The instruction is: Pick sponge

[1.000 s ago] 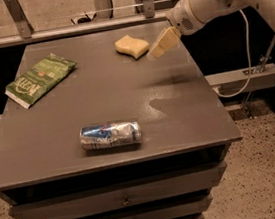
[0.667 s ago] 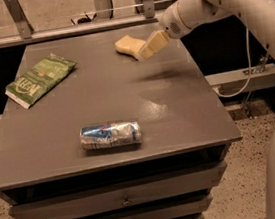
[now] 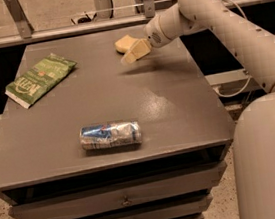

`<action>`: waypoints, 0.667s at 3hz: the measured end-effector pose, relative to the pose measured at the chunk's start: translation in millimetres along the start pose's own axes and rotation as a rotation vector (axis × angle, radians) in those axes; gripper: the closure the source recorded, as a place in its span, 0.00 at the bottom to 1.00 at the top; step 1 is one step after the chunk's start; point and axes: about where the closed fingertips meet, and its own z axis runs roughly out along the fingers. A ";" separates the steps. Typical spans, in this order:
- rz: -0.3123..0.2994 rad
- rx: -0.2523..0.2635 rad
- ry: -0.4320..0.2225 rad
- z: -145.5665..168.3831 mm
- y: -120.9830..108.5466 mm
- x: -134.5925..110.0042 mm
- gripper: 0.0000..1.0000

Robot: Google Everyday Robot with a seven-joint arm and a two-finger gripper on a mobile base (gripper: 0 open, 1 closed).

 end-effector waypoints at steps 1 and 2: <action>0.033 0.038 0.004 11.6 -9.5 8.7 0.17; 0.059 0.087 -0.015 13.6 -21.1 14.2 0.48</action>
Offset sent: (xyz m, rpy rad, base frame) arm 0.0276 -0.0219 -0.0179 0.0276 -0.0289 -0.1564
